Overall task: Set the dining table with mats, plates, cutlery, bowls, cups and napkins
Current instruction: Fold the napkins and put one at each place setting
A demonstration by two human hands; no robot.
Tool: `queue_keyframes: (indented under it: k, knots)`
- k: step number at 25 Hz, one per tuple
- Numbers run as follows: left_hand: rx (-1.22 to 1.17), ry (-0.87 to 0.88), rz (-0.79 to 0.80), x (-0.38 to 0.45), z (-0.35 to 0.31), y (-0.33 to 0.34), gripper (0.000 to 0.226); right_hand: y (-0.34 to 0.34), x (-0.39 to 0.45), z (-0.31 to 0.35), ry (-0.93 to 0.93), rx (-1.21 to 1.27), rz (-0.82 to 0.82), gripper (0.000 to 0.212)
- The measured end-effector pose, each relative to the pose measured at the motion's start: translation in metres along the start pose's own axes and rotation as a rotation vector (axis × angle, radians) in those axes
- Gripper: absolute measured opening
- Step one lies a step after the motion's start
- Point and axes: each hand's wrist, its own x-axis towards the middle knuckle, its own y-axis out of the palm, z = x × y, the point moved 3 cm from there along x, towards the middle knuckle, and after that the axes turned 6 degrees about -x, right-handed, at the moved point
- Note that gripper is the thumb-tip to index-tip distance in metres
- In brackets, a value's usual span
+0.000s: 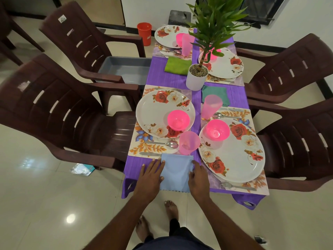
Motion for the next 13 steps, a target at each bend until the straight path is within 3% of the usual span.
queue_keyframes:
  k: [8,13]
  knots:
    - [-0.005,0.026,-0.028,-0.01,-0.006,0.001,0.058,0.001,0.007,-0.004,0.036,0.035,0.054,0.055]
    - [-0.21,-0.063,-0.083,0.0,0.0,-0.013,0.062,0.001,0.009,-0.006,0.071,0.036,0.094,0.036]
